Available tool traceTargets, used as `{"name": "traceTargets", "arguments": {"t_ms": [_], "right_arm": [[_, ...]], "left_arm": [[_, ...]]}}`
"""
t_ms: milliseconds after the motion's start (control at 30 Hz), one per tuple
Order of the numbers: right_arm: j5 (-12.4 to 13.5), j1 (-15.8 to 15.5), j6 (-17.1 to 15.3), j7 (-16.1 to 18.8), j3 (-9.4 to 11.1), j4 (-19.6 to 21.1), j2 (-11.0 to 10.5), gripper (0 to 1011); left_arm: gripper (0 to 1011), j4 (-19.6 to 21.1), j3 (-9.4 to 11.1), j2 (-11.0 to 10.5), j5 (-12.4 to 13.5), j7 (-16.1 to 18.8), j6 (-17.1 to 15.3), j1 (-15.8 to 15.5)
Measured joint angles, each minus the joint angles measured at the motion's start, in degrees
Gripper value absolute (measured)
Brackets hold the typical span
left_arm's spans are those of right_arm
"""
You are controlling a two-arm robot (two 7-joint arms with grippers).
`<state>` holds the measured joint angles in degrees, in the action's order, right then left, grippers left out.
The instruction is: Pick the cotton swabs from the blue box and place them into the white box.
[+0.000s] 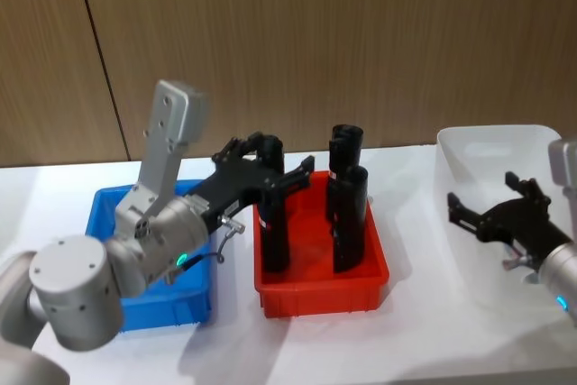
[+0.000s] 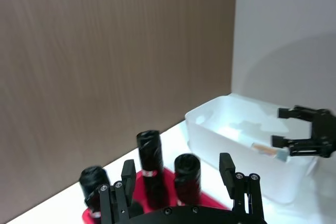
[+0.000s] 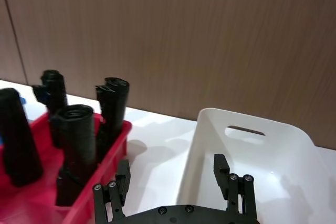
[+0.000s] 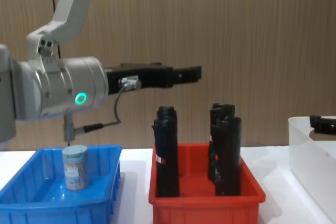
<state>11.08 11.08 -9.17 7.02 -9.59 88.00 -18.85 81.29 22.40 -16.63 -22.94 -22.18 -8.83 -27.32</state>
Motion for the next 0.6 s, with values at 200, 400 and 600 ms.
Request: {"name": "traceTargets", "arguments": {"t_ms": [200, 400, 600], "right_arm": [[1.6, -3.4, 2.1, -0.9, -1.0, 3.8, -0.1, 1001], [3.1, -6.8, 4.1, -1.8, -1.9, 7.5, -0.3, 1001], [4.5, -9.8, 6.0, -2.6, -2.8, 10.9, -0.4, 1002]], "left_arm": [[999, 2.6, 0.8, -1.1, 2.4, 4.7, 1.8, 3.0], [1000, 5.1, 1.6, -2.3, 4.9, 9.2, 3.5, 5.9], [1000, 7.6, 2.4, -3.4, 7.3, 13.7, 5.2, 8.8]]}}
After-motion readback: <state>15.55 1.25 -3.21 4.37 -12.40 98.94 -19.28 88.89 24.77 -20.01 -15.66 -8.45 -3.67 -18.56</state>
